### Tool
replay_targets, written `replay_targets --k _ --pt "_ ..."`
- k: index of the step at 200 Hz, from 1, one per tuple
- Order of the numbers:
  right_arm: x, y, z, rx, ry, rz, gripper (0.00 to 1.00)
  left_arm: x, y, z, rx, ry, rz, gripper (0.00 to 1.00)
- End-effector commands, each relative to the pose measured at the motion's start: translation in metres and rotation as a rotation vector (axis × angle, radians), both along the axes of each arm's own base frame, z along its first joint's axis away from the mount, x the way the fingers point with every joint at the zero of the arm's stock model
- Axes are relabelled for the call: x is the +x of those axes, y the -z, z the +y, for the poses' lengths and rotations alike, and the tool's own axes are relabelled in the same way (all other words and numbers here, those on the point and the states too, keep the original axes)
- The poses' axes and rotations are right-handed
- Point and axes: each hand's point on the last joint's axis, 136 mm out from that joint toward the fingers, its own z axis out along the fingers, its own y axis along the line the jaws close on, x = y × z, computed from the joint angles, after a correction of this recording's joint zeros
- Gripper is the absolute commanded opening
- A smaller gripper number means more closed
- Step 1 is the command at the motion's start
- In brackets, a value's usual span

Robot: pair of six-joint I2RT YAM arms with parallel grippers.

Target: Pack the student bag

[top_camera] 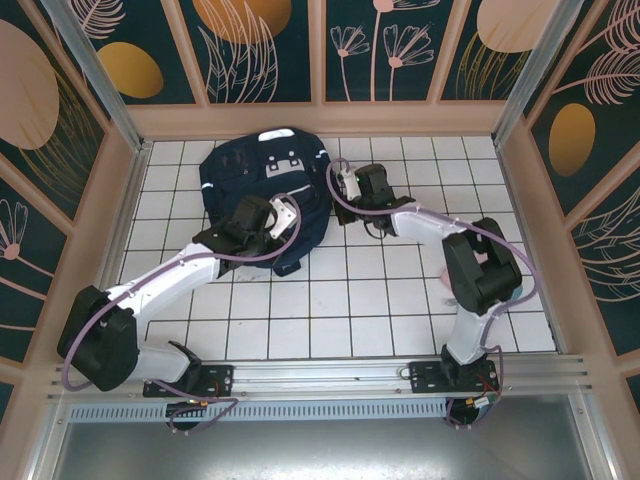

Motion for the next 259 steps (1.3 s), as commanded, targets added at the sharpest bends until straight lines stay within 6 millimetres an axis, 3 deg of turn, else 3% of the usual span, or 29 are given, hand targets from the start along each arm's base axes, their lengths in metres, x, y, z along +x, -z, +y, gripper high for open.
replay_targets --k 1,61,85,95,125,173,192,216,240,259 --pt "0.04 0.006 -0.017 -0.019 0.096 -0.007 0.02 -0.004 -0.018 -0.001 -0.054 -0.005 -0.032 0.0" --pt "0.085 0.008 0.002 0.048 0.093 -0.053 0.01 -0.008 -0.017 -0.002 -0.064 0.006 -0.022 0.0" --pt "0.091 0.009 -0.004 0.056 0.154 -0.059 0.0 -0.008 -0.02 -0.003 -0.078 0.006 -0.028 0.0" --pt "0.087 0.009 -0.011 0.047 0.182 -0.061 0.0 -0.007 -0.023 -0.005 -0.09 0.004 -0.032 0.05" --pt "0.062 -0.005 -0.038 0.051 0.267 -0.078 0.0 -0.011 -0.039 -0.012 -0.167 0.025 -0.046 0.47" --pt "0.003 -0.016 -0.073 0.044 0.325 -0.055 0.0 -0.003 -0.068 -0.021 -0.289 -0.006 -0.102 0.69" --pt "-0.02 -0.022 -0.085 0.046 0.339 -0.043 0.0 0.006 -0.067 -0.02 -0.284 -0.047 -0.103 0.72" --pt "-0.046 -0.021 -0.085 0.075 0.286 -0.016 0.0 0.011 -0.061 -0.027 -0.291 -0.049 -0.069 0.73" --pt "-0.038 -0.011 -0.086 0.084 0.29 0.024 0.03 0.019 -0.056 -0.033 -0.302 -0.066 -0.04 0.74" --pt "-0.027 -0.015 -0.075 0.128 0.272 0.06 0.16 0.027 -0.045 -0.029 -0.292 -0.142 -0.013 0.75"
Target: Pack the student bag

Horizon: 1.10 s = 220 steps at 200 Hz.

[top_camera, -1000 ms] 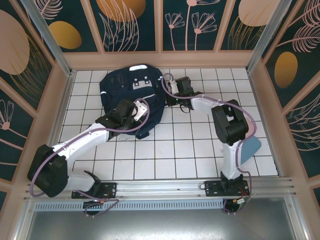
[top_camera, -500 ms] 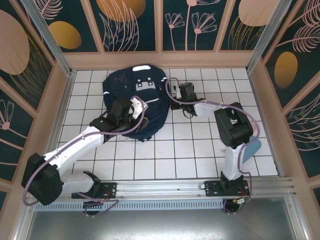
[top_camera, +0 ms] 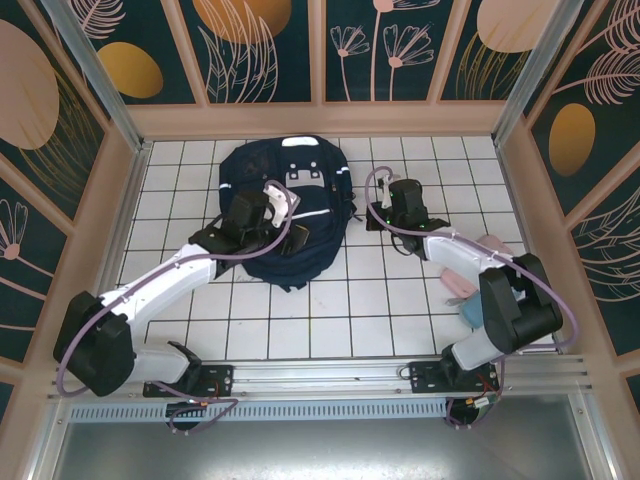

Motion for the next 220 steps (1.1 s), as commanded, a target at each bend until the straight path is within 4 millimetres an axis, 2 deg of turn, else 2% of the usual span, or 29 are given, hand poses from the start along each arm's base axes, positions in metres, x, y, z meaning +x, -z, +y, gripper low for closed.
replay_targets --k 1,7,26,48,61,95,134,140,164,198,220 --pt "0.009 0.003 0.01 0.064 -0.019 0.066 0.16 0.016 -0.007 -0.002 -0.041 -0.085 0.008 0.74" --pt "0.011 -0.001 0.017 0.085 -0.038 0.075 0.22 0.024 -0.017 -0.002 -0.054 -0.114 -0.008 0.75" --pt "0.022 -0.011 0.035 0.142 -0.081 0.094 0.37 0.033 -0.012 0.005 -0.043 -0.2 0.008 0.76" --pt "0.038 -0.014 0.051 0.185 -0.095 0.128 0.41 0.043 -0.008 0.021 -0.011 -0.305 -0.002 0.77" --pt "0.046 -0.012 0.059 0.188 -0.095 0.156 0.43 0.046 -0.009 0.031 -0.001 -0.371 -0.017 0.83" --pt "0.072 0.006 0.078 0.152 -0.077 0.208 0.44 0.047 -0.017 0.047 -0.015 -0.451 -0.055 0.95" --pt "0.109 0.02 0.087 0.061 -0.013 0.185 0.39 0.047 -0.018 0.055 -0.035 -0.494 -0.05 0.98" --pt "0.114 0.023 0.087 0.043 0.0 0.186 0.38 0.042 -0.006 0.058 -0.017 -0.496 -0.03 0.98" --pt "0.132 0.033 0.083 -0.02 0.054 0.182 0.32 0.04 -0.004 0.06 -0.021 -0.494 -0.02 0.98" --pt "0.136 0.048 0.082 -0.082 0.059 0.201 0.29 0.038 -0.001 0.062 -0.015 -0.497 -0.018 0.99" --pt "0.127 0.049 0.098 -0.046 -0.037 0.227 0.37 0.038 0.0 0.062 -0.006 -0.494 -0.018 0.99"
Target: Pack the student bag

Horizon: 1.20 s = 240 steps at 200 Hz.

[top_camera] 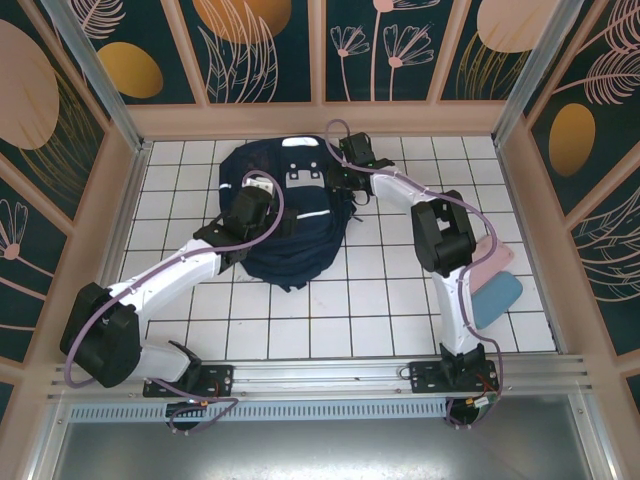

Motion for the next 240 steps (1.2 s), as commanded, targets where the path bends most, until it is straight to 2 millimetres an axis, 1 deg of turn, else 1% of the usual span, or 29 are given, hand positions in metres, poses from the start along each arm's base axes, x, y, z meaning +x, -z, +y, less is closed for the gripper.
replay_targets --k 1,10,29,55,65,81,98,113,133,151,170,187,203,228,240 --pt "-0.01 0.009 0.01 -0.014 -0.077 0.043 0.38 -0.001 -0.006 0.007 -0.004 -0.025 -0.017 0.98" --pt "-0.013 0.008 0.014 -0.002 -0.099 0.048 0.41 0.0 -0.005 0.007 -0.002 -0.025 -0.015 0.98" --pt "-0.014 0.005 0.016 0.006 -0.112 0.047 0.44 0.0 -0.004 0.007 -0.002 -0.025 -0.015 0.98" --pt "-0.017 -0.002 0.023 0.02 -0.155 0.041 0.48 0.0 -0.003 0.007 0.004 -0.024 -0.011 0.98" --pt "-0.018 -0.001 0.025 -0.005 -0.162 0.038 0.49 0.0 -0.001 0.008 0.007 -0.027 -0.008 0.98" --pt "-0.017 0.005 0.021 -0.071 -0.141 0.038 0.49 -0.001 -0.001 0.008 0.008 -0.029 -0.008 0.99" --pt "-0.016 0.014 0.013 -0.126 -0.11 0.054 0.44 -0.001 0.001 0.01 0.014 -0.029 -0.005 0.98" --pt "-0.015 0.016 0.009 -0.147 -0.092 0.055 0.37 -0.002 0.002 0.01 0.017 -0.028 -0.002 0.98" --pt "-0.015 0.012 0.007 -0.156 -0.087 0.05 0.3 -0.002 0.003 0.01 0.023 -0.028 0.0 0.98" --pt "-0.013 0.01 0.0 -0.183 -0.053 0.049 0.23 -0.002 0.003 0.011 0.024 -0.031 0.0 0.99" --pt "-0.011 0.006 -0.007 -0.207 -0.016 0.039 0.18 -0.001 0.004 0.011 0.026 -0.032 0.001 0.99" --pt "-0.012 0.001 -0.01 -0.214 -0.005 0.03 0.14 -0.001 0.005 0.011 0.029 -0.032 0.004 0.99" --pt "-0.015 -0.003 -0.008 -0.199 -0.015 0.025 0.09 -0.002 0.007 0.011 0.032 -0.03 0.008 0.99" --pt "-0.02 -0.017 -0.006 -0.172 -0.03 0.005 0.0 -0.002 0.01 0.01 0.032 -0.029 0.017 0.99" --pt "-0.025 -0.023 -0.006 -0.157 -0.041 -0.005 0.0 -0.002 0.013 0.007 0.029 -0.013 0.029 0.99"
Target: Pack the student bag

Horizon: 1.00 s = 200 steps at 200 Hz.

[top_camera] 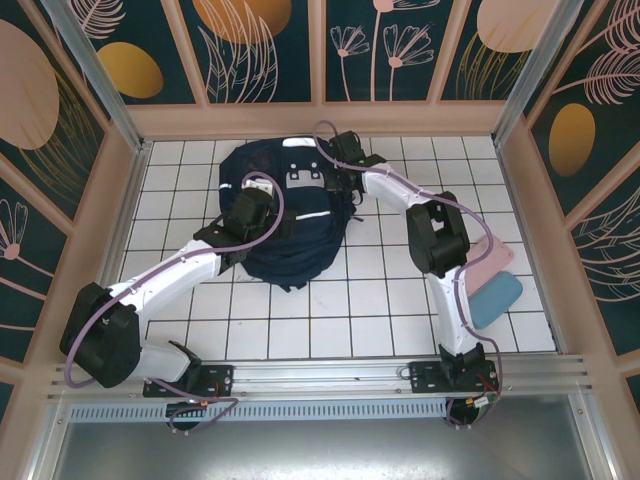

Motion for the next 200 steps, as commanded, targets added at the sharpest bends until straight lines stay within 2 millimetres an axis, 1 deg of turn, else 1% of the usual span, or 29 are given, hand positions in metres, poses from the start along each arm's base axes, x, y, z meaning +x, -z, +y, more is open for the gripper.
replay_targets --k 1,21,34,57,73,83,99,112,120,123,132,154,173,191,200 --pt "-0.014 -0.022 -0.01 -0.007 0.001 -0.009 0.0 -0.001 0.009 0.004 0.016 -0.002 0.023 0.98" --pt "-0.024 -0.031 -0.012 0.009 -0.016 -0.02 0.0 -0.001 0.013 -0.001 0.011 0.016 0.039 0.99" --pt "-0.036 -0.036 -0.006 0.051 -0.06 -0.011 0.0 -0.001 0.016 -0.005 0.006 0.032 0.05 0.98" --pt "-0.059 -0.042 -0.003 0.107 -0.123 -0.009 0.0 0.0 0.021 -0.011 -0.001 0.054 0.065 0.99" --pt "-0.064 -0.046 -0.008 0.114 -0.119 -0.014 0.0 0.003 0.024 -0.01 0.004 0.041 0.069 0.99" --pt "-0.061 -0.047 -0.012 0.109 -0.099 -0.015 0.0 0.005 0.026 -0.007 0.012 0.013 0.068 0.98" --pt "-0.05 -0.042 -0.02 0.081 -0.063 -0.009 0.2 0.009 0.027 0.0 0.024 -0.039 0.066 0.99" --pt "-0.043 -0.035 -0.019 0.063 -0.062 0.003 0.32 0.01 0.027 0.002 0.027 -0.051 0.07 0.99" --pt "-0.038 -0.033 -0.015 0.062 -0.066 0.008 0.36 0.009 0.027 0.001 0.024 -0.051 0.07 0.98" --pt "-0.037 -0.028 -0.013 0.058 -0.069 0.017 0.37 0.009 0.027 0.001 0.024 -0.051 0.071 0.98" --pt "-0.031 -0.023 -0.01 0.046 -0.07 0.028 0.38 0.008 0.027 0.001 0.021 -0.049 0.071 0.98" --pt "-0.018 -0.014 -0.008 -0.003 -0.056 0.03 0.38 0.007 0.027 0.004 0.031 -0.05 0.072 0.98" --pt "-0.012 -0.007 -0.007 -0.034 -0.05 0.036 0.38 0.005 0.026 0.005 0.038 -0.046 0.07 0.98" --pt "-0.009 -0.001 -0.006 -0.048 -0.052 0.045 0.38 0.005 0.025 0.004 0.041 -0.038 0.066 0.98" --pt "-0.007 0.0 -0.009 -0.069 -0.036 0.038 0.36 0.005 0.025 0.004 0.041 -0.035 0.066 0.98"
